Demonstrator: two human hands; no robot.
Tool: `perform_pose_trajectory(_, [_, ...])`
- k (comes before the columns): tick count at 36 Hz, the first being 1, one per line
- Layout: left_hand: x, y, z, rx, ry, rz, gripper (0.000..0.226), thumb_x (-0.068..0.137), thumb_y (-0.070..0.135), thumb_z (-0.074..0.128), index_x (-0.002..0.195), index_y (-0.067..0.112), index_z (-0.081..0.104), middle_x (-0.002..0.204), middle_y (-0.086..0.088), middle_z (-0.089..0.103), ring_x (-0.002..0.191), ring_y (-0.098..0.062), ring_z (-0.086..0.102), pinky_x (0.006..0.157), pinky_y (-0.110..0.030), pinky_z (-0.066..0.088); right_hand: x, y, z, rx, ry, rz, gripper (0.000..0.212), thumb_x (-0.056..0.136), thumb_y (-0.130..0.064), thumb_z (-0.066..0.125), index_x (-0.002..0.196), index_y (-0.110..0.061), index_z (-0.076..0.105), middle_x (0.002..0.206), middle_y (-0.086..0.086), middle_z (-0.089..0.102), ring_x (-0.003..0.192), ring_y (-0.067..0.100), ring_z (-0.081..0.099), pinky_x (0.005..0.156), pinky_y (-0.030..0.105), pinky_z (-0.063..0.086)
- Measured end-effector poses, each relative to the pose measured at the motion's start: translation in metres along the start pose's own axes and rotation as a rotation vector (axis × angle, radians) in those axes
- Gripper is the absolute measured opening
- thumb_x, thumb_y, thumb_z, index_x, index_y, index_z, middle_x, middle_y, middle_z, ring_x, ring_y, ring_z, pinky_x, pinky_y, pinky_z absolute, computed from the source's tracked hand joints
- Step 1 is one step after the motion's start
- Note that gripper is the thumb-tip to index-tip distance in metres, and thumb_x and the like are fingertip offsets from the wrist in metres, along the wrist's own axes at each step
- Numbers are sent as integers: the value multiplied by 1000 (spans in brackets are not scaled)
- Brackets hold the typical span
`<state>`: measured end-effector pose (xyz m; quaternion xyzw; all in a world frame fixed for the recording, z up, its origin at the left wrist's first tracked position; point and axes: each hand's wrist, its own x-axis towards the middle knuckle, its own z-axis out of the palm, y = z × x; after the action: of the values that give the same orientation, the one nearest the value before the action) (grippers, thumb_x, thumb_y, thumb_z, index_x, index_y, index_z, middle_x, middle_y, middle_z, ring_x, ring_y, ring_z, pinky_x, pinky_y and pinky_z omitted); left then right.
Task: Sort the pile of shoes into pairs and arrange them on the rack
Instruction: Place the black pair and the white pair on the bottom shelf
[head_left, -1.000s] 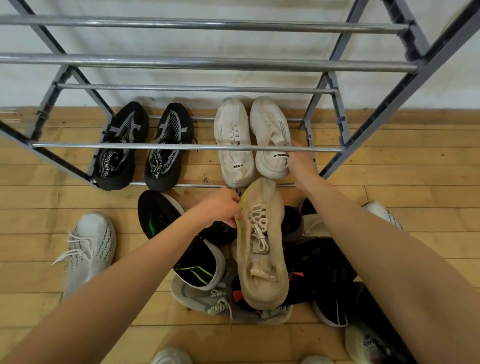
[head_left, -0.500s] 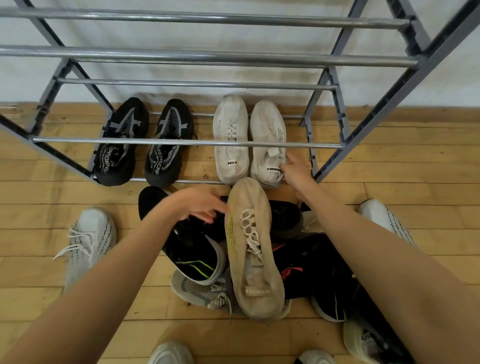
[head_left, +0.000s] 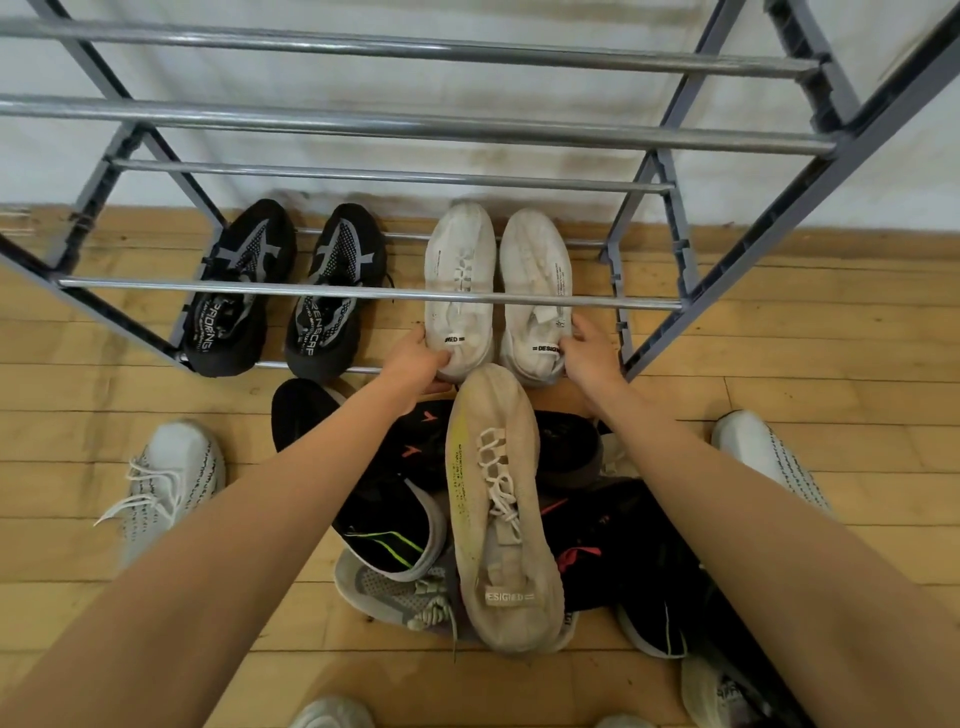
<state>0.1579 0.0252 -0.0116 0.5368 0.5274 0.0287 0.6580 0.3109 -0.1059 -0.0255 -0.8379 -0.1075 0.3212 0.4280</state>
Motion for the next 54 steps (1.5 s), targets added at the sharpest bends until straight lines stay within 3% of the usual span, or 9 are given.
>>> perform_pose_trajectory(4, [-1, -3, -5, -36, -38, -5, 57, 87, 3, 59, 139, 18, 43, 131, -7, 58, 108, -27, 62, 84, -44, 57, -3, -2, 1, -25, 1, -31, 46, 96, -9, 42, 141, -18, 45, 133, 8, 57, 117, 25, 56, 98, 34, 45])
perform_pose_trajectory(7, [-4, -3, -5, -29, -67, -6, 51, 89, 1, 57, 136, 15, 45, 126, -7, 59, 101, -25, 64, 65, -34, 60, -9, -4, -2, -64, -22, -39, 46, 96, -13, 42, 142, -20, 44, 134, 7, 57, 118, 25, 56, 99, 35, 44])
perform_pose_trajectory(13, [-19, 0, -9, 212, -17, 109, 50, 90, 13, 60, 137, 15, 44, 116, -1, 59, 98, -17, 56, 90, -37, 53, -30, -10, -13, -136, -45, -55, 42, 98, -21, 47, 139, -15, 46, 135, 8, 54, 122, 24, 51, 97, 30, 41])
perform_pose_trajectory(17, [-47, -14, -12, 212, -18, 175, 61, 83, 17, 69, 138, 19, 43, 121, -2, 58, 100, -17, 60, 93, -40, 52, -60, -13, -19, -261, -70, -114, 52, 95, -20, 52, 144, -13, 37, 145, 5, 44, 126, 21, 48, 93, 26, 38])
perform_pose_trajectory(22, [-83, -38, -26, 463, -14, 284, 43, 85, 14, 66, 126, 17, 55, 119, 1, 55, 101, -20, 61, 80, -29, 51, -102, -20, -25, -368, -116, -293, 45, 95, -28, 53, 137, -13, 45, 140, 6, 48, 128, 20, 45, 102, 28, 36])
perform_pose_trajectory(29, [-105, -82, -83, 873, 204, 192, 51, 82, 20, 68, 130, 15, 50, 135, -14, 43, 122, -32, 45, 102, -38, 38, -158, -32, 0, -789, -417, -601, 50, 92, -37, 56, 136, -18, 45, 143, 5, 40, 137, 25, 27, 110, 35, 25])
perform_pose_trajectory(37, [-124, -145, -141, 883, 538, -6, 65, 82, 8, 54, 141, 12, 29, 148, -19, 21, 138, -38, 15, 113, -51, 18, -174, -30, 35, -1328, -549, -544, 57, 88, -42, 56, 137, -17, 41, 137, 10, 43, 129, 32, 36, 102, 44, 33])
perform_pose_trajectory(49, [-129, -163, -184, 712, 601, -48, 29, 87, -4, 42, 116, -4, 41, 115, -24, 53, 105, -44, 53, 73, -44, 39, -183, -40, 70, -1267, -492, -659, 51, 93, -38, 52, 137, -16, 42, 140, 11, 43, 130, 31, 39, 101, 45, 39])
perform_pose_trajectory(54, [-148, -137, -177, 583, 577, 119, 34, 84, 5, 56, 117, -2, 50, 112, -19, 59, 96, -34, 58, 77, -43, 49, -183, -48, 78, -964, -535, -515, 52, 94, -42, 50, 137, -15, 43, 134, 9, 54, 128, 26, 45, 100, 40, 43])
